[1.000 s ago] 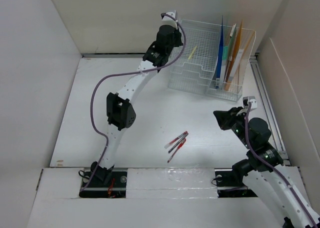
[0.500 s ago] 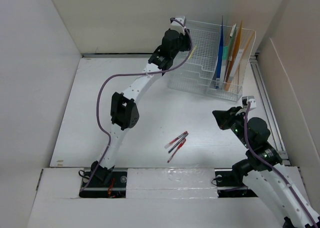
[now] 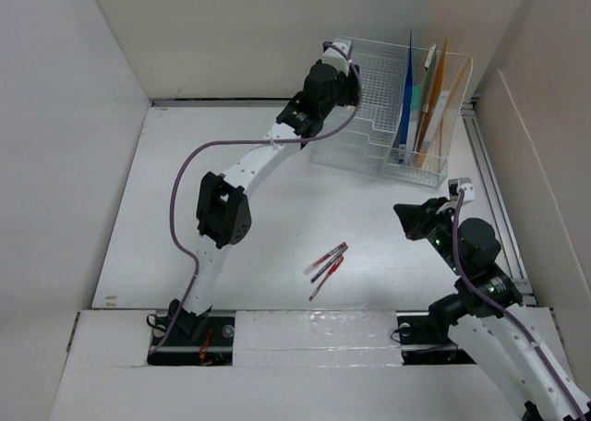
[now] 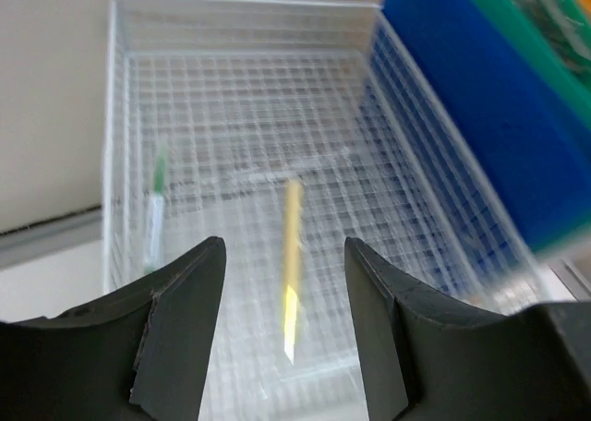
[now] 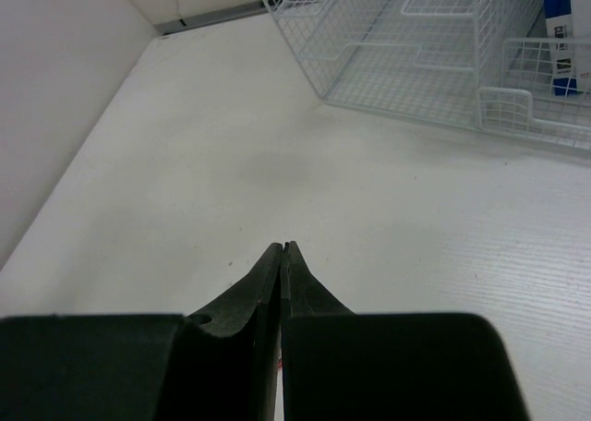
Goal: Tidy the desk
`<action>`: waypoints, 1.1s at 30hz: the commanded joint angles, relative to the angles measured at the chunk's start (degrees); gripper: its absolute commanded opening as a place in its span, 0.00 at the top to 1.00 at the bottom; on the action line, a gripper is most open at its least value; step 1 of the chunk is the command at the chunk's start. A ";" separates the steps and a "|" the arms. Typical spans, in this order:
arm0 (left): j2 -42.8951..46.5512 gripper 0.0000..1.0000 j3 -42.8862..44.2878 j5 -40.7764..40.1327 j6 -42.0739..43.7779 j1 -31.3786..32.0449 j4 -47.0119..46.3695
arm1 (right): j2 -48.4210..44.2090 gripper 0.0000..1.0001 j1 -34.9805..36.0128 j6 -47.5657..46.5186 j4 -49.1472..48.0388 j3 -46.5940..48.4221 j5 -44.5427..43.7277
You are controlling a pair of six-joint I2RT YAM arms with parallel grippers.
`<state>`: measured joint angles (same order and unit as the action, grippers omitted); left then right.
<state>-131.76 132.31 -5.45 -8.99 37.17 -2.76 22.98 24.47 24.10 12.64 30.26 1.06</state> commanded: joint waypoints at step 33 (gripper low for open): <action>47.66 0.65 -87.75 -11.51 -19.48 18.73 3.12 | -0.40 0.77 0.58 -0.28 2.74 4.37 -3.43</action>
<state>-83.81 45.32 -17.63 -27.20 56.07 1.56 22.52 24.47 23.79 16.14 31.48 -2.52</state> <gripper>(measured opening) 0.358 0.228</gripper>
